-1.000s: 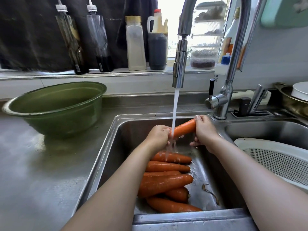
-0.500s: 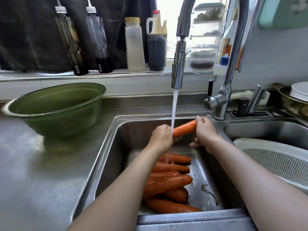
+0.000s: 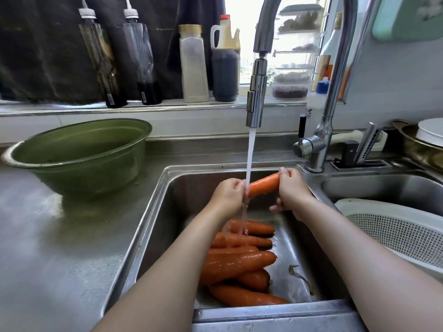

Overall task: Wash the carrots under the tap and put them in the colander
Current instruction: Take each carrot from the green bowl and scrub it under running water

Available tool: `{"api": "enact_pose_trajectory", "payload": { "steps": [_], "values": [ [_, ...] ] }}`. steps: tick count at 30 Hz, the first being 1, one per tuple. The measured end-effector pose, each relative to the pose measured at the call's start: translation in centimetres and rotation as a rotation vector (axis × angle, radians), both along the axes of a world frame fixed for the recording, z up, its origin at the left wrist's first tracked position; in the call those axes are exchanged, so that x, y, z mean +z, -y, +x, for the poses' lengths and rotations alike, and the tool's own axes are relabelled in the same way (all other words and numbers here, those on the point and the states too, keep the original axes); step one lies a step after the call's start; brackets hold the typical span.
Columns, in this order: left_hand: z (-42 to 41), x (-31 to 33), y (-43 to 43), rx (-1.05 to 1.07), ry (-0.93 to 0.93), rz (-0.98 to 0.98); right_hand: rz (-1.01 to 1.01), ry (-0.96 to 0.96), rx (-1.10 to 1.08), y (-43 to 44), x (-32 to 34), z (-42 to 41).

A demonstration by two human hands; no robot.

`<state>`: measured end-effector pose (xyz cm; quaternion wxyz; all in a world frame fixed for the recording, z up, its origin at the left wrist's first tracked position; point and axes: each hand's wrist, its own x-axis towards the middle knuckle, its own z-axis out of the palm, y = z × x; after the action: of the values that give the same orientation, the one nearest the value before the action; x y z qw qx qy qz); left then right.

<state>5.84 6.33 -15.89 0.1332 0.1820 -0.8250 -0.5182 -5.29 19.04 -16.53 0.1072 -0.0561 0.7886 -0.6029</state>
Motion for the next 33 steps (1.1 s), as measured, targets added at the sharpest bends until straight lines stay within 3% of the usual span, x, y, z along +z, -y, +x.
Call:
{"api": "enact_pose_trajectory", "payload": {
  "steps": [4,9,13,17,25,30,33],
  "values": [
    [0.7,-0.1,0.2,-0.169,0.053,0.104,0.02,0.006,-0.02,-0.4,0.0,-0.1],
    [0.8,0.6,-0.2,-0.192,0.103,0.357,0.051,-0.026,-0.011,-0.8,-0.1,-0.1],
    [1.0,0.2,0.0,-0.197,0.062,0.318,0.057,-0.05,-0.003,-0.8,-0.2,-0.3],
    [1.1,0.1,0.7,-0.224,0.118,0.456,0.065,-0.079,0.024,-0.8,-0.2,-0.2],
    [-0.1,-0.1,0.1,0.035,0.048,0.177,0.042,-0.087,0.024,-0.3,0.0,-0.2],
    [0.7,0.3,-0.3,-0.183,0.084,0.254,0.038,-0.045,-0.049,-0.7,-0.2,-0.6],
    [0.5,0.4,-0.6,-0.138,0.044,0.241,0.045,-0.05,-0.055,-0.8,-0.1,-0.7]
  ]
}}
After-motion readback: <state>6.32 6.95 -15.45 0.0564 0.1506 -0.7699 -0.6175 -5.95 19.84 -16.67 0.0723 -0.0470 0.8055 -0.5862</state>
